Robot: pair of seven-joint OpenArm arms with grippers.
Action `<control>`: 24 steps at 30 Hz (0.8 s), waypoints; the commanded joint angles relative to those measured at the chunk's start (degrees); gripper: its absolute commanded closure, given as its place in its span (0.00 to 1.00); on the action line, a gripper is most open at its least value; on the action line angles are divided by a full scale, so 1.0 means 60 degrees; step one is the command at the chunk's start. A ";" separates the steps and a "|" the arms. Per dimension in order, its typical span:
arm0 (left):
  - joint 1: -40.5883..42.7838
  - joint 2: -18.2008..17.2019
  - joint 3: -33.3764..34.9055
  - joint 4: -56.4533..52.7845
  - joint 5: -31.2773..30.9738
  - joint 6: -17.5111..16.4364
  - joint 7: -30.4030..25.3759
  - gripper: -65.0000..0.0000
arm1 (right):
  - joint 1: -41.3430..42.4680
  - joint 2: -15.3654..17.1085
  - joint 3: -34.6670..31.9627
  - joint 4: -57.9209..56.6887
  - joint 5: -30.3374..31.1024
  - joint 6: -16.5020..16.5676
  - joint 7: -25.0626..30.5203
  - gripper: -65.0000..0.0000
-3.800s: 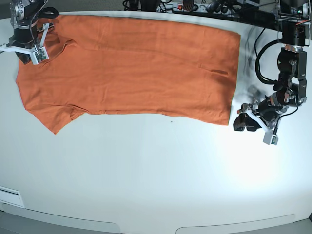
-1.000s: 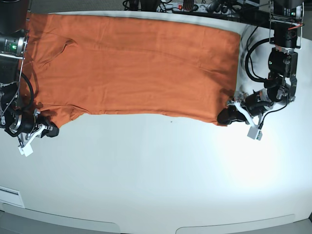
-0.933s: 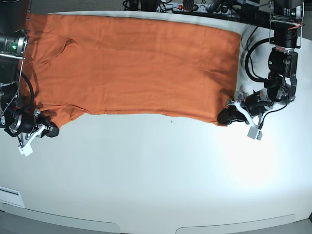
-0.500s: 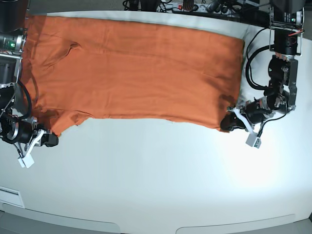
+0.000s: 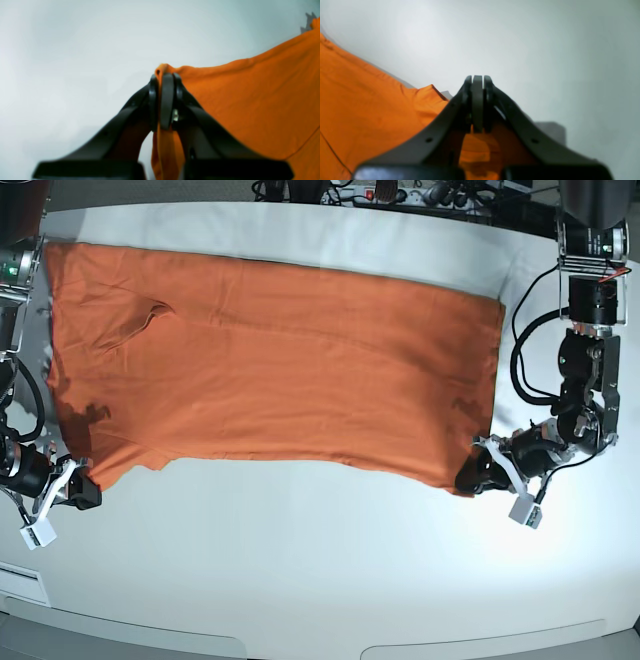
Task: Fold the T-shirt properly
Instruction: 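Lift the grasped edge and fold it over toward the robot with both grippers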
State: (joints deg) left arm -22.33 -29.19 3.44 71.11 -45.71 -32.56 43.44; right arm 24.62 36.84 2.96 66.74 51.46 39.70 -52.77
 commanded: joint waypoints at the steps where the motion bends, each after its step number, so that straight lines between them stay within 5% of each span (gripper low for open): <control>1: -0.0295 -0.0142 -0.0058 0.0127 -0.0313 -0.0222 -0.0219 1.00 | 0.0266 0.0270 0.0069 0.0208 0.0178 0.0049 0.0076 1.00; 6: -0.0244 -0.0142 -0.0058 0.0131 -0.1909 -0.1241 0.0827 1.00 | -0.0193 0.0525 0.0076 0.0663 0.0936 0.0049 -0.0474 1.00; 13: -0.0025 -0.0419 -0.0058 0.0208 -0.3697 -0.1241 0.2051 1.00 | -0.1960 0.1067 0.0080 0.2670 0.1639 0.0049 -0.0601 1.00; 24: 0.0022 -0.1162 -0.0058 0.1100 -0.6218 -0.1241 0.4685 1.00 | -0.3989 0.1279 0.1137 0.3996 0.1129 0.0049 -0.0576 1.00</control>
State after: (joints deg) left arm -20.80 -35.35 3.49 76.79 -81.54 -39.51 71.94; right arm -0.43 43.00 9.04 89.71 57.47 39.90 -57.49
